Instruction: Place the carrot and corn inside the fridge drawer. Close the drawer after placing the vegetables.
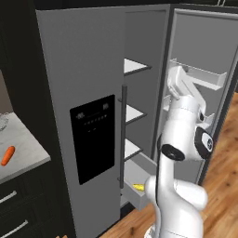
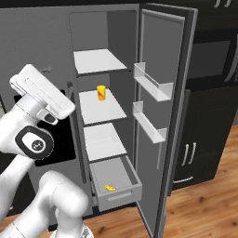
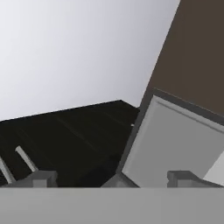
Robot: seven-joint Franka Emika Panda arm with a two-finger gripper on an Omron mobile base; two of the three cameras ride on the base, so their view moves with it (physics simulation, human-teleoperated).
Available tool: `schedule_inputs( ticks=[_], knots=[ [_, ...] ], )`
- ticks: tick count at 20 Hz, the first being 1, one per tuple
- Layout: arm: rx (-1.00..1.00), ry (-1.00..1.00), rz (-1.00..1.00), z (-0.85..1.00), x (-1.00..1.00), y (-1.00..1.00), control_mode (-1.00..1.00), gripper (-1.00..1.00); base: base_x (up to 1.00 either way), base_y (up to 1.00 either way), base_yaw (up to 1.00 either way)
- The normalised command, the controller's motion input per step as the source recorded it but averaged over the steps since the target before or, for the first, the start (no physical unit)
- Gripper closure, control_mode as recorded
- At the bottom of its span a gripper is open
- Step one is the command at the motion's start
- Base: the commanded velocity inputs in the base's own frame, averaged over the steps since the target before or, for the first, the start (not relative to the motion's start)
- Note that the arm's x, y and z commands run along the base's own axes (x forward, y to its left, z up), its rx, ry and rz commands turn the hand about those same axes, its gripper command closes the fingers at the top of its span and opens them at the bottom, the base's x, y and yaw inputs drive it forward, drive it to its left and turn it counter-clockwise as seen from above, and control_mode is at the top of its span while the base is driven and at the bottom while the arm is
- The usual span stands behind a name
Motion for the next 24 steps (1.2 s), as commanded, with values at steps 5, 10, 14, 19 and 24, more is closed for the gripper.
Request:
schedule_inputs(
  ticks=[5, 10, 14, 19, 24],
  knots=[
    [-0.35, 0.49, 0.06, -0.46, -0.10, -0.37, -1.00, -1.00, 0.00, 0.00, 0.00],
    [-0.28, 0.32, 0.09, 0.00, -0.70, -0.37, -1.00, -1.00, 0.00, 0.00, 0.00],
    [-0.25, 0.32, 0.01, 0.01, -0.59, -0.01, -1.00, -1.00, 0.00, 0.00, 0.00],
    [-0.05, 0.28, 0.02, -0.03, -0.30, 0.42, -1.00, -1.00, 0.00, 0.00, 0.00],
    [0.00, 0.17, 0.07, -0.24, 0.07, 0.49, -1.00, -1.00, 0.00, 0.00, 0.00]
  ],
)
